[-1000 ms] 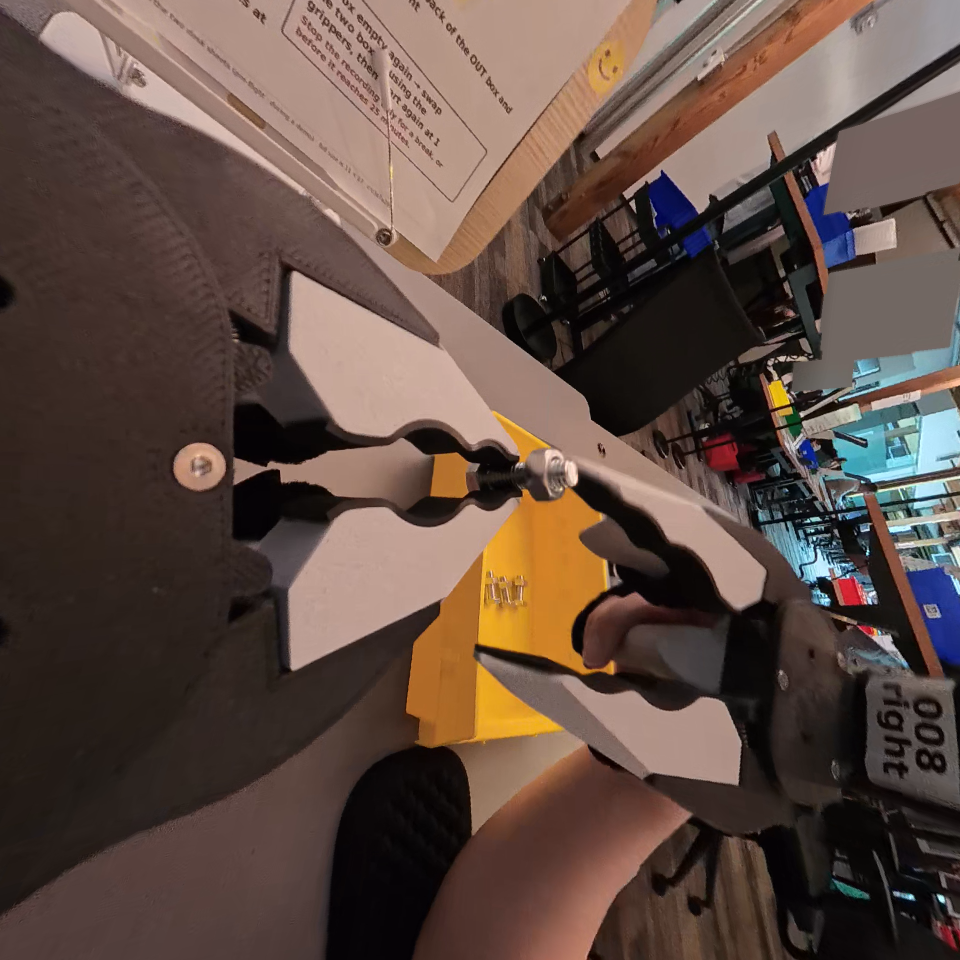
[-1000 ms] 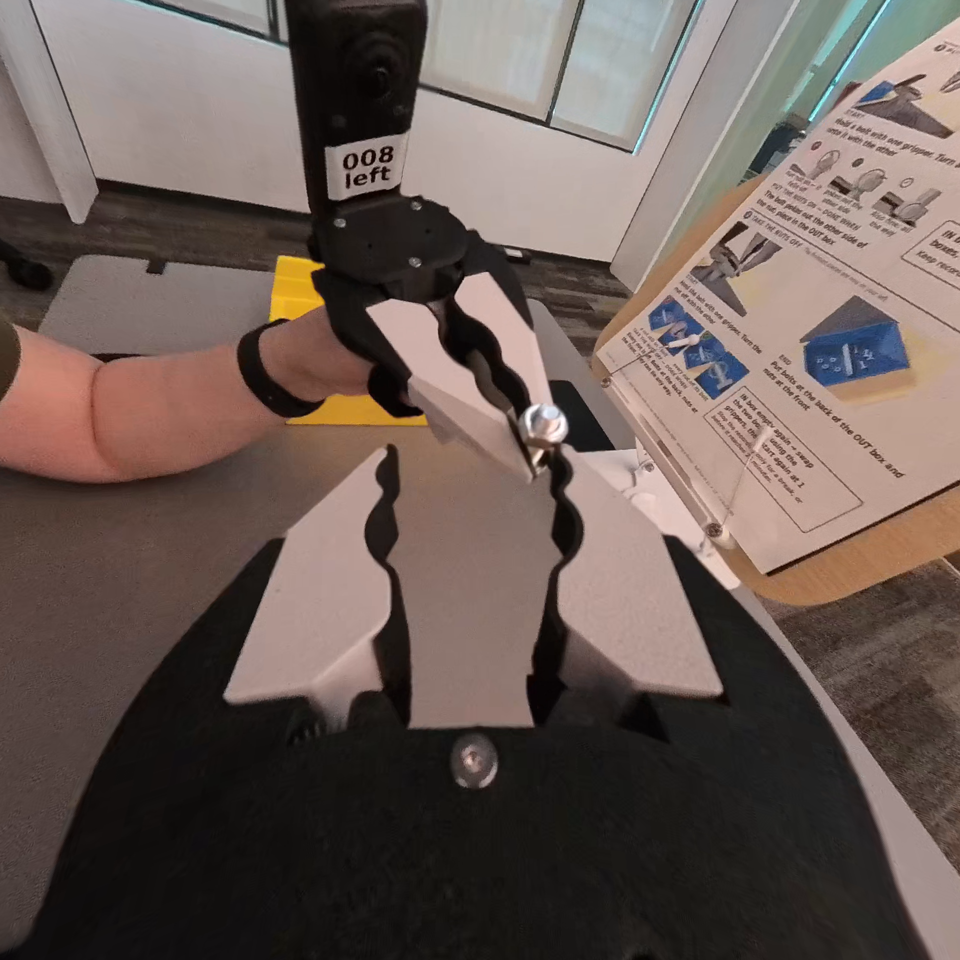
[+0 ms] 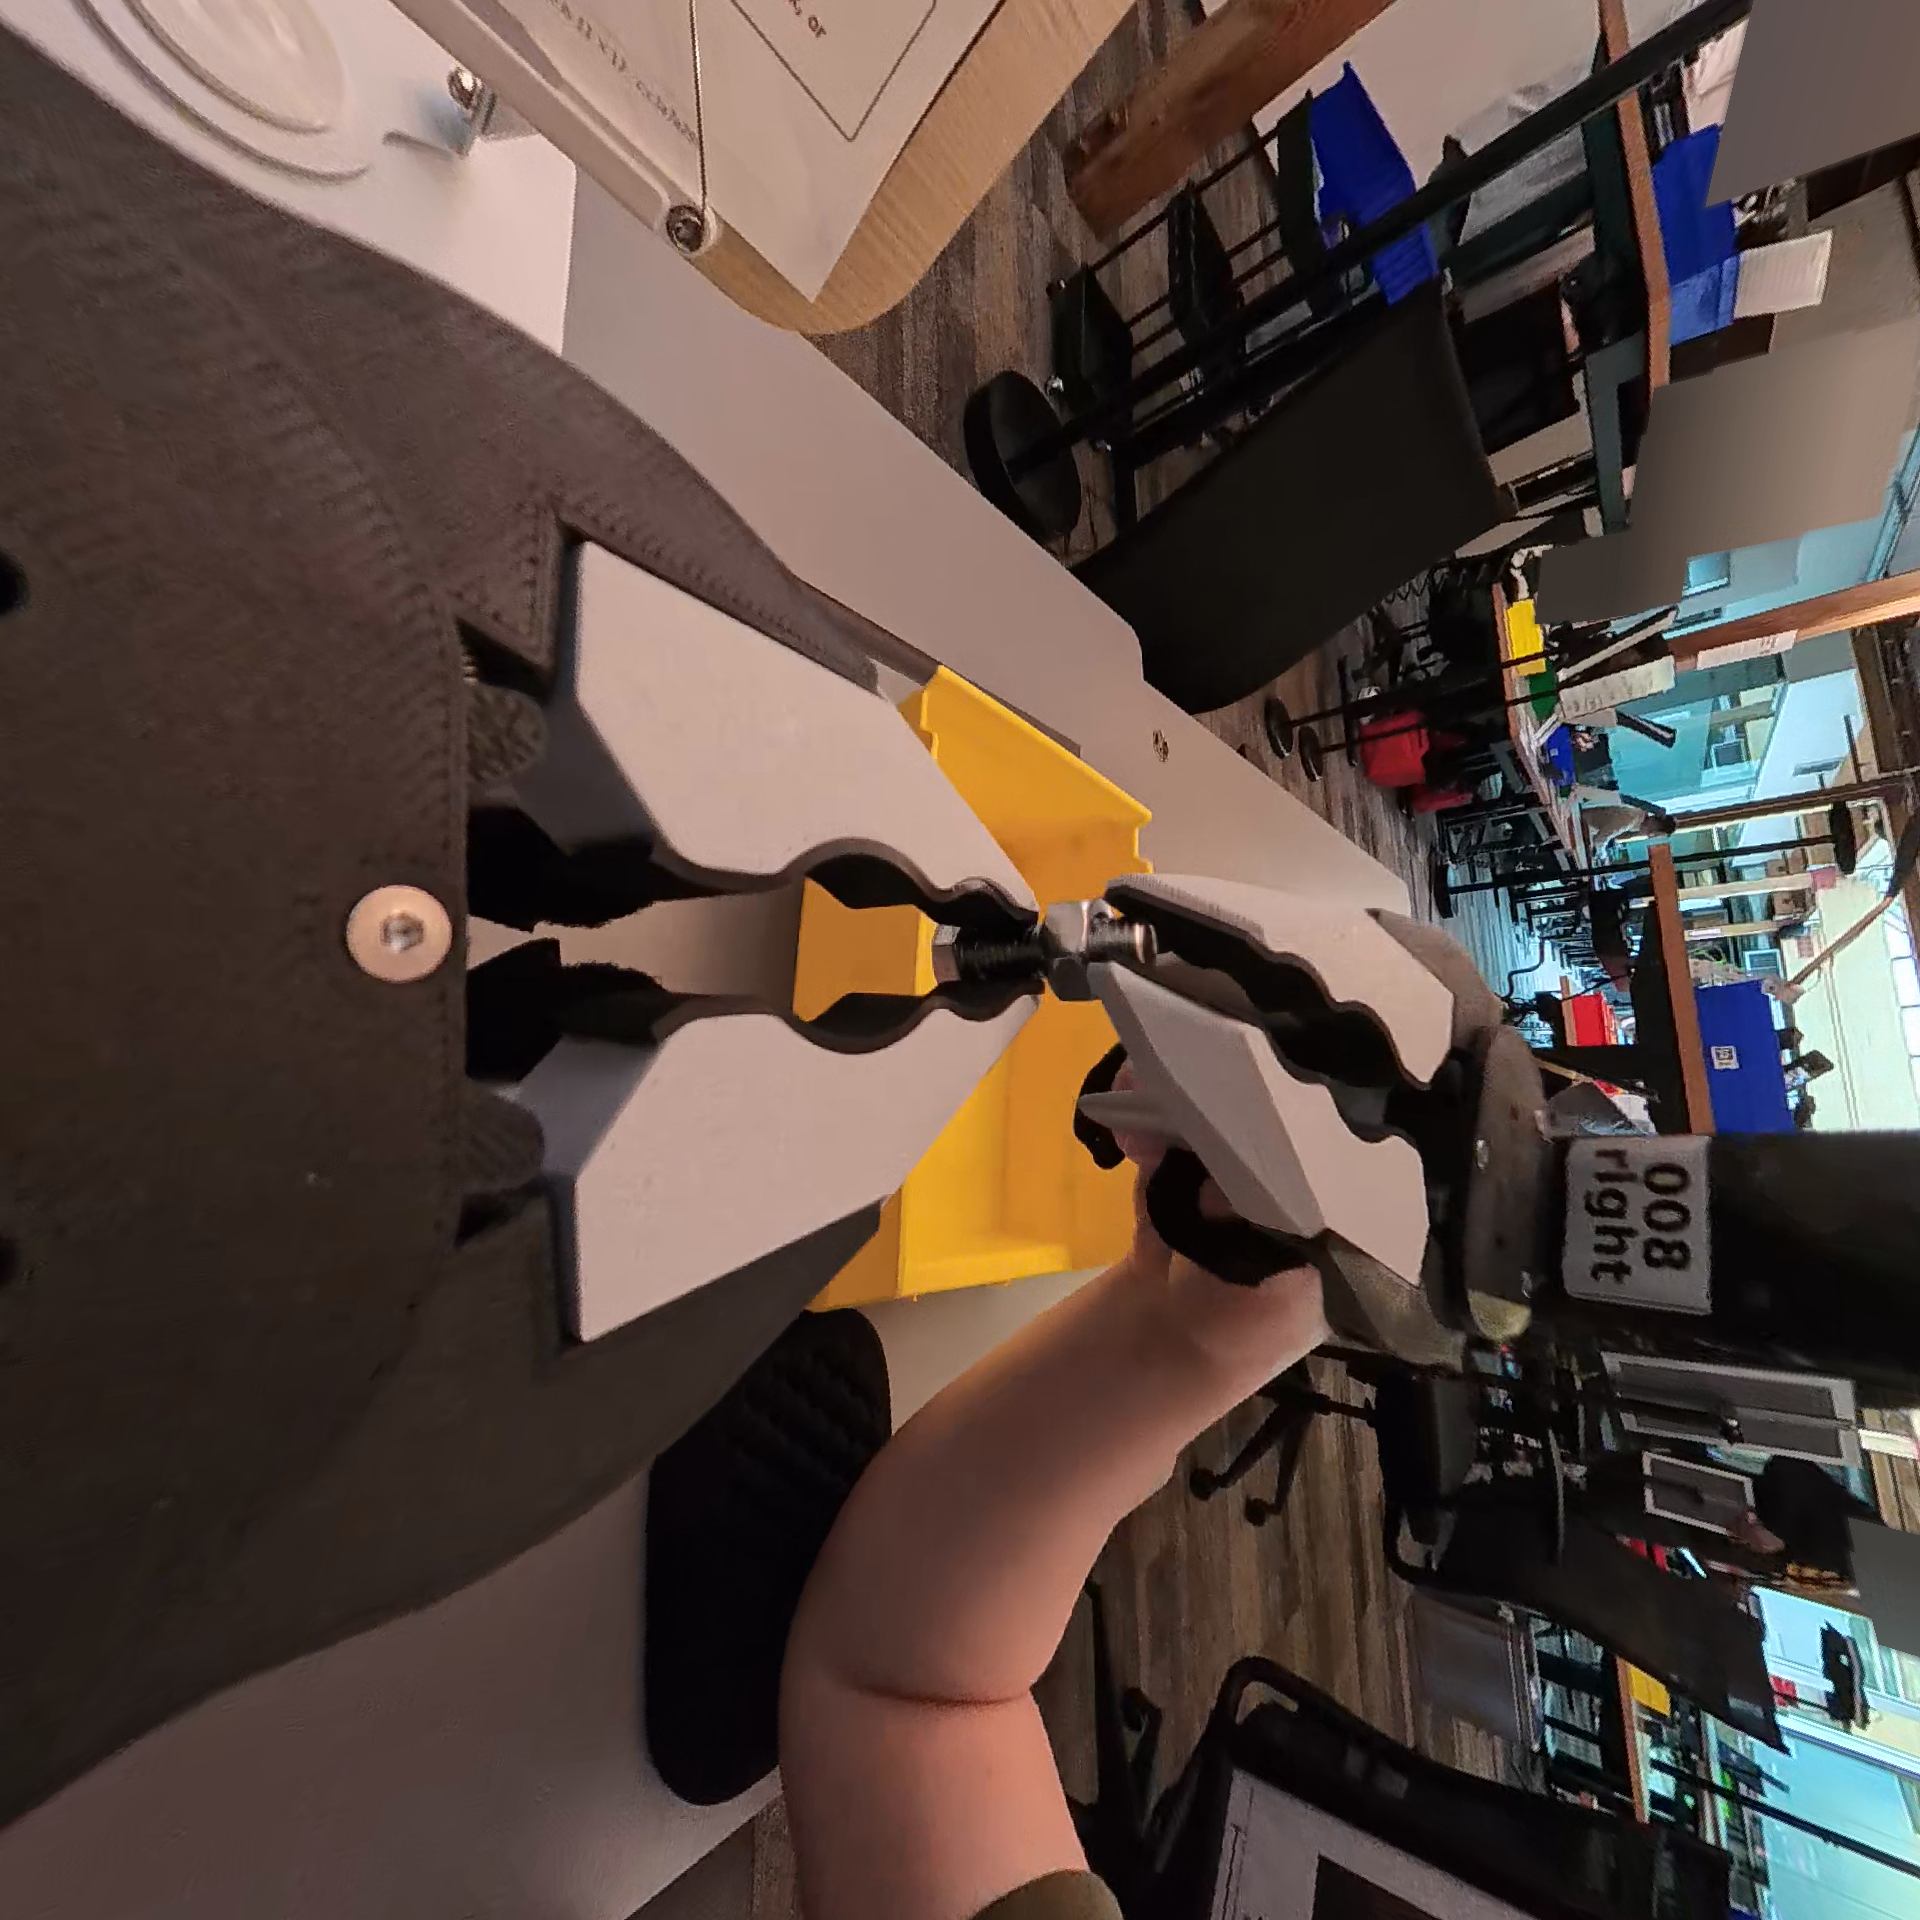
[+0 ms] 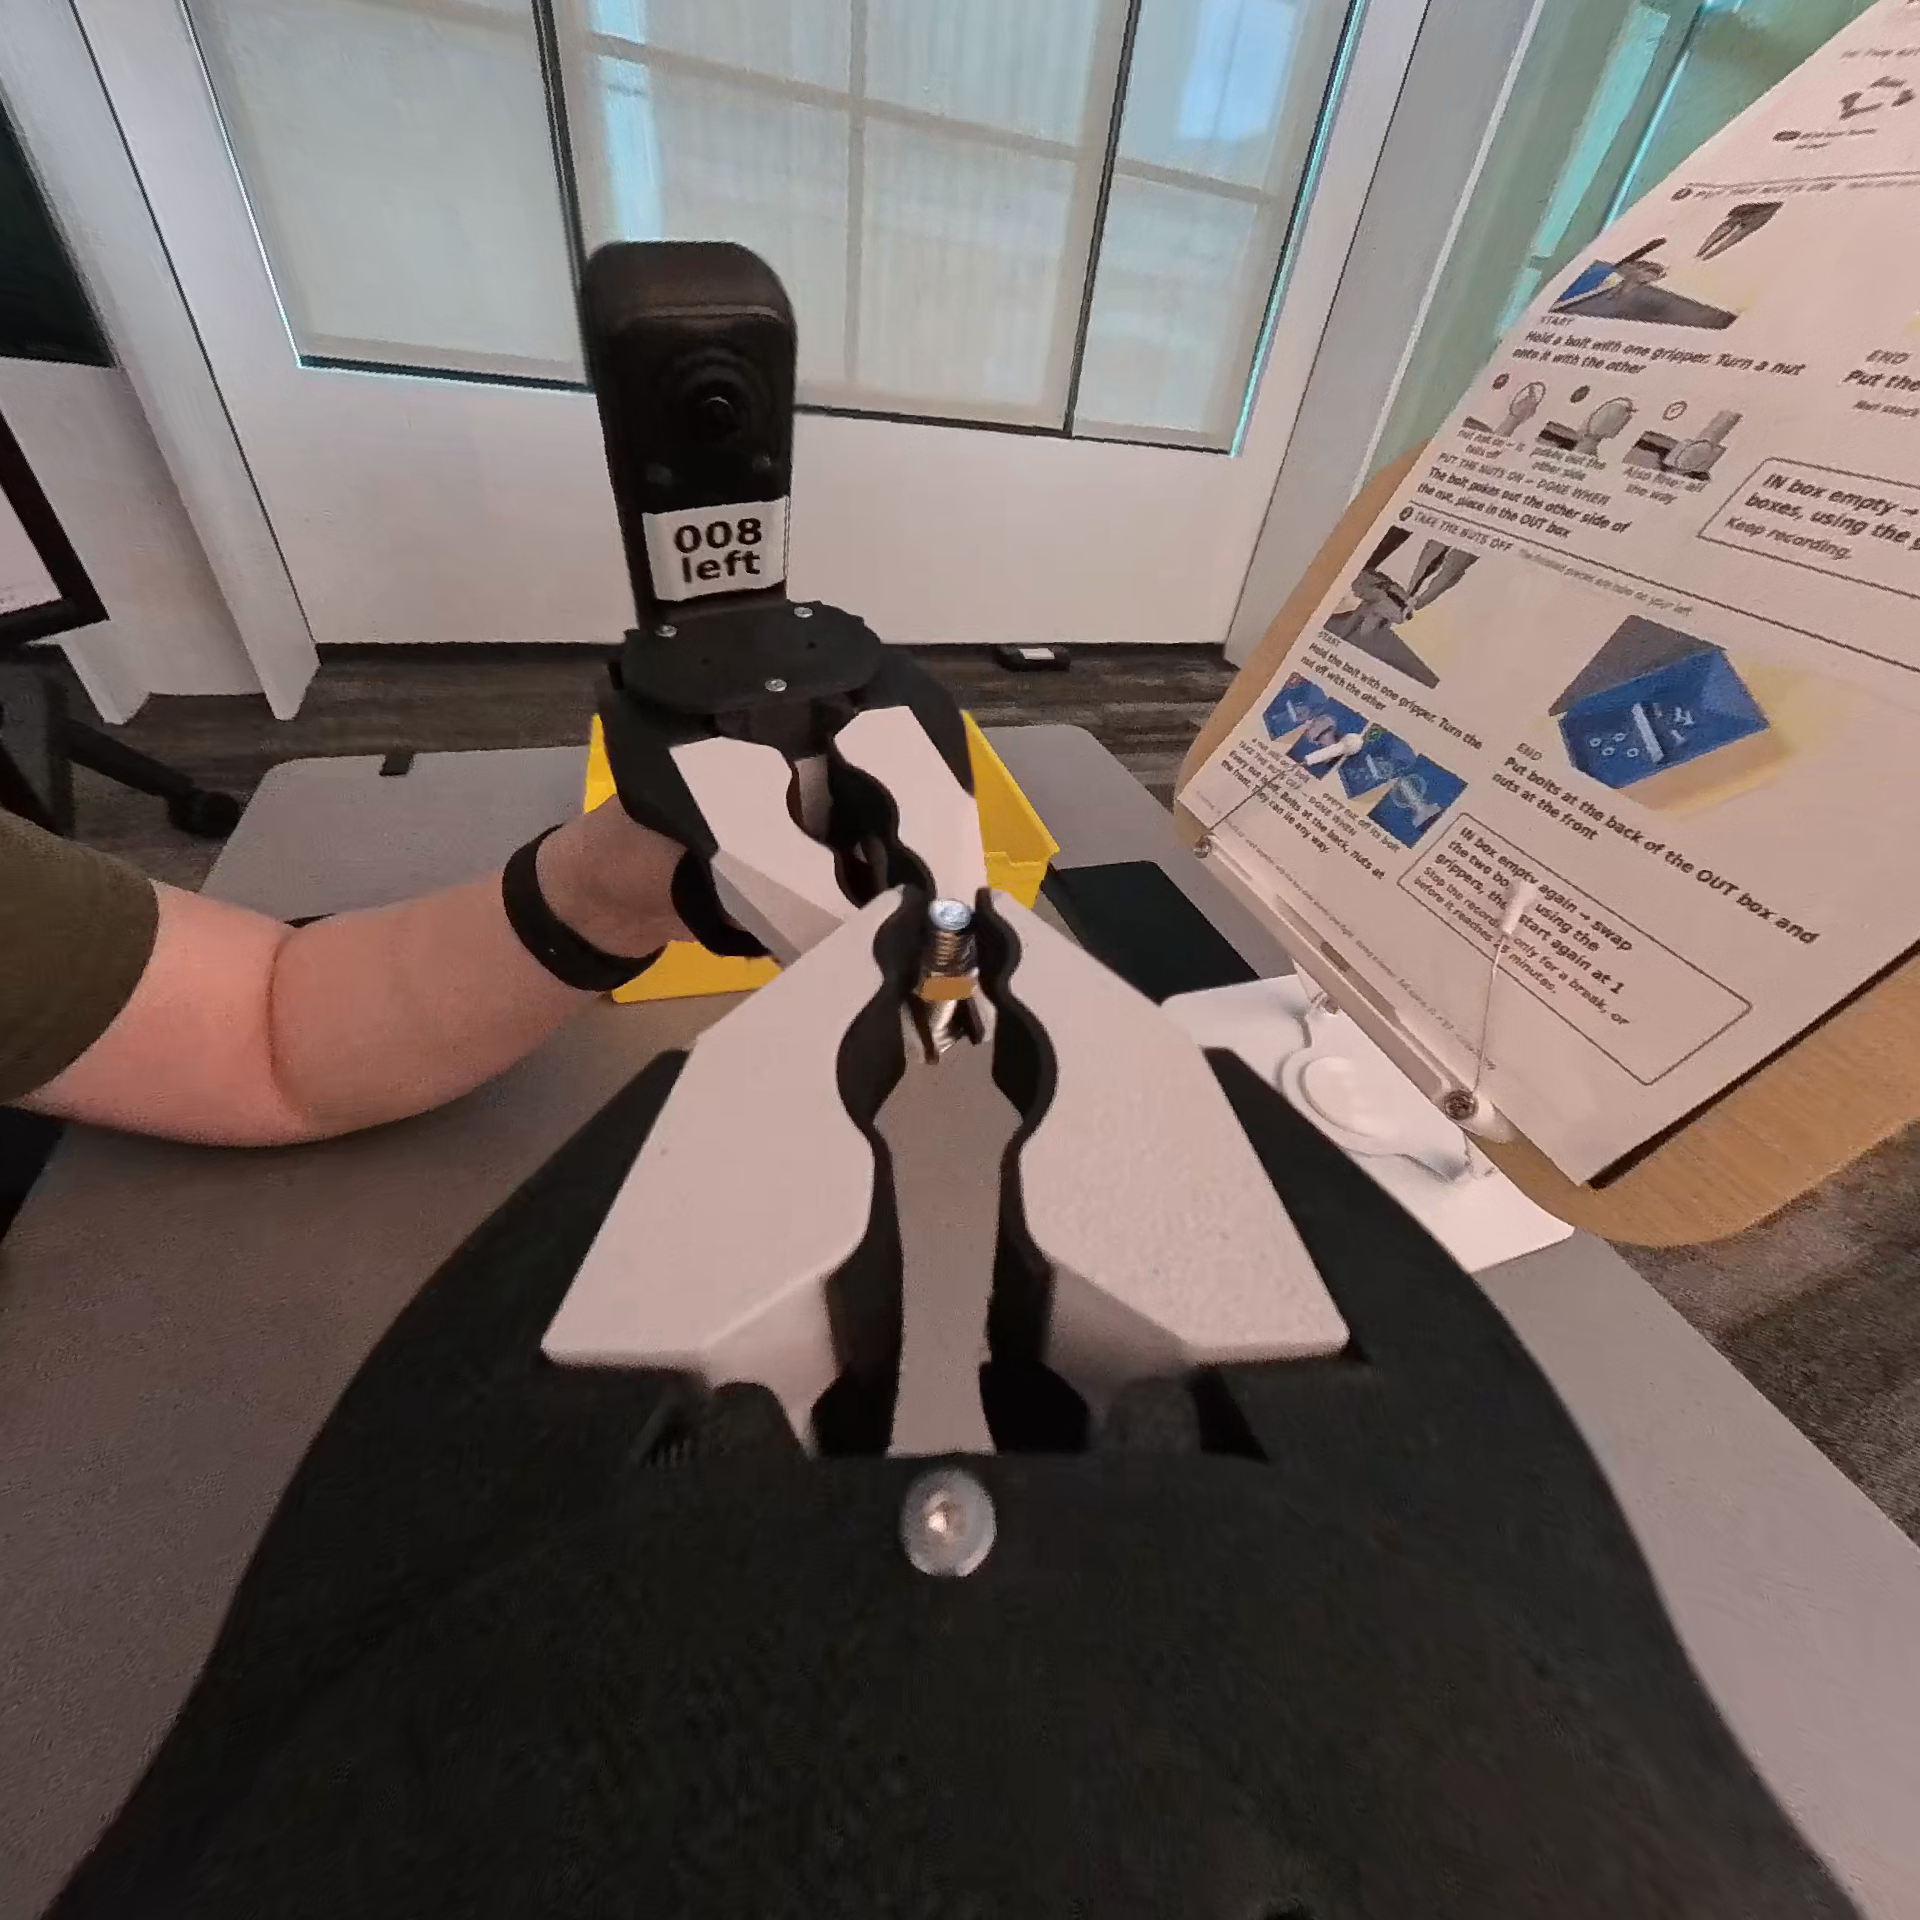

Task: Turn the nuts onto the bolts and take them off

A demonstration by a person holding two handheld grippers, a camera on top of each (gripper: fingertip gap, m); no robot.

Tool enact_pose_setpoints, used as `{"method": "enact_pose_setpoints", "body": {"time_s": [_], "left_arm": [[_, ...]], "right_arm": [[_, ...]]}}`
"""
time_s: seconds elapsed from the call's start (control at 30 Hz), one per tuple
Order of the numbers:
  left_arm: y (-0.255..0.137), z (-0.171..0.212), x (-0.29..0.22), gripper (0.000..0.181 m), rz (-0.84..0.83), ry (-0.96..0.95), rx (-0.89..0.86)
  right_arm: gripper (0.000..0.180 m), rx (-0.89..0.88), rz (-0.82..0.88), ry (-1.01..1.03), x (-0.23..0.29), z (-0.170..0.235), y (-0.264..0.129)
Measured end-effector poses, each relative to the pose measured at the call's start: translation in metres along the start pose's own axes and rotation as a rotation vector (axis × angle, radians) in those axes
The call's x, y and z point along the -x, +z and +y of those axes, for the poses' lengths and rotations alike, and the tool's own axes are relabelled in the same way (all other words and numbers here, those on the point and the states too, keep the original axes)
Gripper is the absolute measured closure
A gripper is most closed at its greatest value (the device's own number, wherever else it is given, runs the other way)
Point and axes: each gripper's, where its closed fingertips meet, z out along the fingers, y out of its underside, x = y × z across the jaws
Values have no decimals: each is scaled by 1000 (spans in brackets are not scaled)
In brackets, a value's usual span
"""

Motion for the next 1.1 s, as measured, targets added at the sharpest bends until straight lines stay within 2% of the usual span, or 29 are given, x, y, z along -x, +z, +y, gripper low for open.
{"method": "enact_pose_setpoints", "body": {"time_s": [0.07, 0.1, 0.37, 0.5, 0.57, 0.77, 0.83, 0.93, 0.97, 1.03, 1.1], "left_arm": [[-1, -3, -2, 173, 12, -13, -17], [-1, -3, -2, 173, 20, -18, -18], [-3, -7, -1, 172, 6, -17, -37], [-7, -4, 6, 144, -12, -49, -16], [-8, -4, 6, 139, 16, -106, -30], [-4, -7, -10, 155, 179, -216, -78], [-2, -3, -11, 165, 175, -191, -54], [-1, -2, -7, 165, 112, -120, -41], [-1, -3, -6, 165, 90, -98, -40], [-3, -6, -3, 165, 51, -76, -50], [-6, -10, -2, 165, 49, -82, -74]], "right_arm": [[168, -14, -11, 22, 0, -1, -1], [172, -15, -29, 34, 2, -1, -1], [172, -41, -78, 208, -1, -3, -1], [172, -75, -86, 239, -5, -6, -5], [172, -91, -90, 237, -4, -9, -7], [172, -93, -129, 198, 4, -11, -7], [172, -90, -132, 194, 5, -11, -6], [172, -111, -118, 155, 4, -12, -6], [167, -123, -114, 141, 4, -14, -6], [134, -129, -94, 153, 2, -16, -6], [135, -111, -90, 156, 1, -14, -6]]}}
